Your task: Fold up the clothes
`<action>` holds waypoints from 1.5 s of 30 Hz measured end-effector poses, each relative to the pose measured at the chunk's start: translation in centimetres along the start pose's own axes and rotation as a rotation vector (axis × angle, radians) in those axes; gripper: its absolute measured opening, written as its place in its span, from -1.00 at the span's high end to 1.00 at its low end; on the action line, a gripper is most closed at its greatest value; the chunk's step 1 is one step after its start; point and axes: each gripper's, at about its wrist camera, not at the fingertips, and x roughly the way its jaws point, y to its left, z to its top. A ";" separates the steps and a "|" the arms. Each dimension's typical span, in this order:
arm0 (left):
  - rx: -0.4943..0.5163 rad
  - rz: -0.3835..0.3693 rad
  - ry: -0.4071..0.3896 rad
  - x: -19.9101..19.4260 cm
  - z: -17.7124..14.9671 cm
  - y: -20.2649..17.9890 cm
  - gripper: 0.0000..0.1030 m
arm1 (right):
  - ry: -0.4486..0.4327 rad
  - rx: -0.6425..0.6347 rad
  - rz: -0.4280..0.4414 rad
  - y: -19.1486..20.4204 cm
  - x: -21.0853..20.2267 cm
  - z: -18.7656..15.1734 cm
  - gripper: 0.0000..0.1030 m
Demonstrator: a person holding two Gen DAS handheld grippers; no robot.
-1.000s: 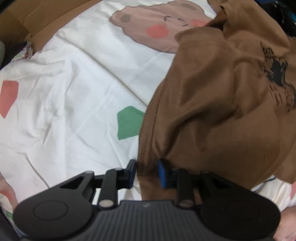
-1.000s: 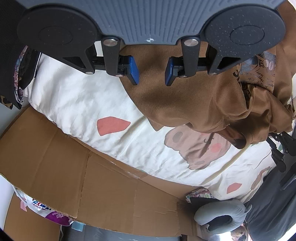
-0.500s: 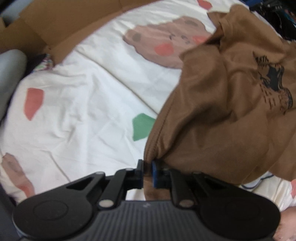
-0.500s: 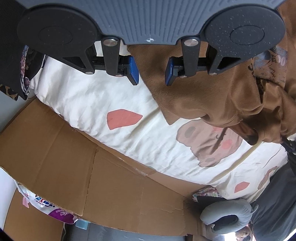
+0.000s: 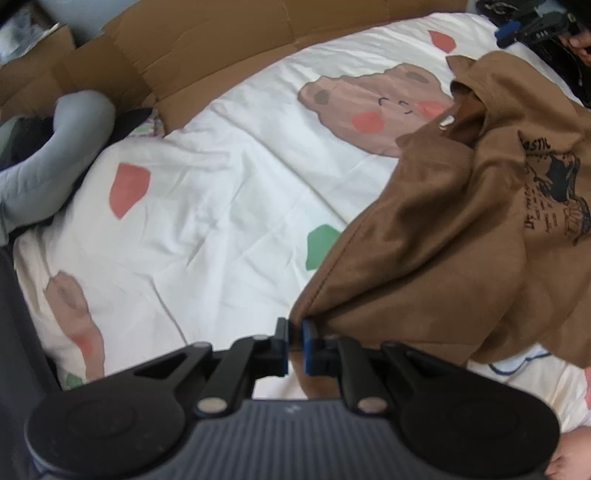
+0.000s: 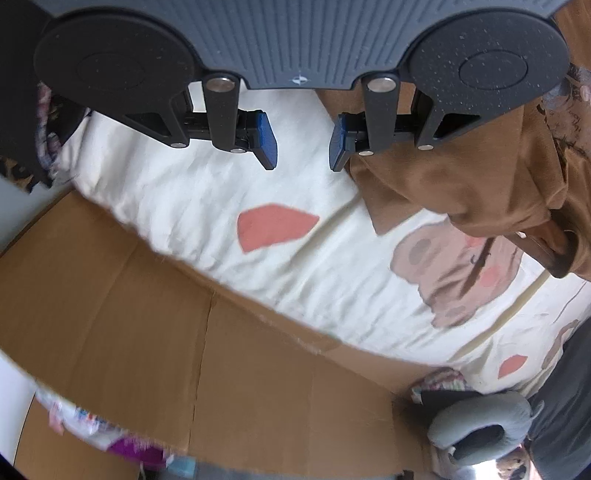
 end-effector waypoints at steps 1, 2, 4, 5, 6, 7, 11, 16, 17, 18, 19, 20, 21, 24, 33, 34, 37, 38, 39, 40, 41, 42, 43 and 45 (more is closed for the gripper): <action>-0.010 0.000 -0.001 -0.1 -0.3 -0.1 0.86 | 0.013 0.006 0.020 0.1 0.2 -0.1 0.27; -0.018 -0.001 -0.001 -0.2 -0.5 -0.3 0.86 | 0.018 0.005 0.043 0.2 0.2 -0.2 0.27; -0.030 -0.002 -0.001 -0.3 -1.1 -0.6 0.86 | 0.023 -0.003 0.116 0.8 -0.1 -0.5 0.27; -0.035 -0.003 0.000 -0.3 -1.4 -0.8 0.86 | 0.031 -0.013 0.146 1.1 -0.2 -0.7 0.27; -0.043 -0.004 0.001 -0.3 -1.7 -1.0 0.86 | 0.042 -0.027 0.172 1.6 -0.2 -0.9 0.27; -0.051 -0.006 0.001 -0.2 -2.0 -1.1 0.86 | 0.052 -0.040 0.198 2.0 -0.3 -1.1 0.26; -0.072 -0.009 0.003 -0.2 -2.9 -1.8 0.86 | 0.071 -0.116 0.217 3.9 -0.3 -1.7 0.07; -0.106 -0.007 -0.006 -0.1 -3.8 -2.6 0.86 | 0.070 -0.129 0.196 4.3 0.3 -1.6 0.06; -0.116 -0.007 -0.009 -0.1 -4.0 -2.8 0.86 | 0.073 -0.130 0.190 4.4 0.5 -1.6 0.07; -0.128 -0.006 -0.012 -0.1 -4.1 -2.9 0.86 | 0.079 -0.132 0.184 4.4 0.8 -1.6 0.19; -0.142 -0.006 -0.015 0.0 -4.3 -3.0 0.86 | 0.085 -0.135 0.178 4.4 1.1 -1.5 0.54; -0.158 -0.005 -0.018 0.0 -4.5 -3.1 0.86 | 0.093 -0.137 0.171 4.5 1.4 -1.6 0.70; -0.179 -0.004 -0.023 0.1 -4.7 -3.2 0.86 | 0.101 -0.138 0.164 4.6 1.7 -1.7 0.96; -0.244 0.001 -0.042 0.3 -5.3 -3.6 0.86 | 0.090 -0.157 0.164 5.3 1.4 -1.8 1.00; -0.352 0.010 -0.090 1.1 -6.4 -6.0 0.86 | 0.085 -0.196 0.215 8.3 0.0 -2.4 0.96; -0.362 0.012 -0.095 1.2 -6.5 -6.2 0.86 | 0.085 -0.196 0.216 8.2 -0.1 -2.4 0.96; -0.389 0.016 -0.107 1.4 -6.8 -6.6 0.86 | 0.079 -0.199 0.218 7.9 -0.6 -2.3 0.80; -0.397 0.017 -0.109 1.5 -6.9 -6.7 0.86 | 0.075 -0.201 0.218 7.8 -0.9 -2.2 0.74; -0.403 0.018 -0.111 1.6 -6.9 -6.8 0.86 | 0.070 -0.209 0.217 7.6 -1.2 -2.0 0.62; -0.407 0.020 -0.113 1.6 -7.0 -6.8 0.86 | 0.064 -0.221 0.215 7.4 -1.5 -1.8 0.56; -0.409 0.020 -0.115 1.7 -7.0 -6.9 0.86 | 0.059 -0.234 0.213 7.3 -1.8 -1.5 0.50; -0.411 0.019 -0.116 1.7 -7.0 -6.9 0.86 | 0.058 -0.249 0.212 7.1 -2.0 -1.2 0.44; -0.413 0.019 -0.117 1.7 -7.0 -6.9 0.86 | 0.059 -0.265 0.211 6.9 -2.2 -0.9 0.44; -0.418 0.017 -0.120 1.7 -7.1 -6.8 0.86 | 0.065 -0.300 0.207 6.4 -2.5 -0.2 0.44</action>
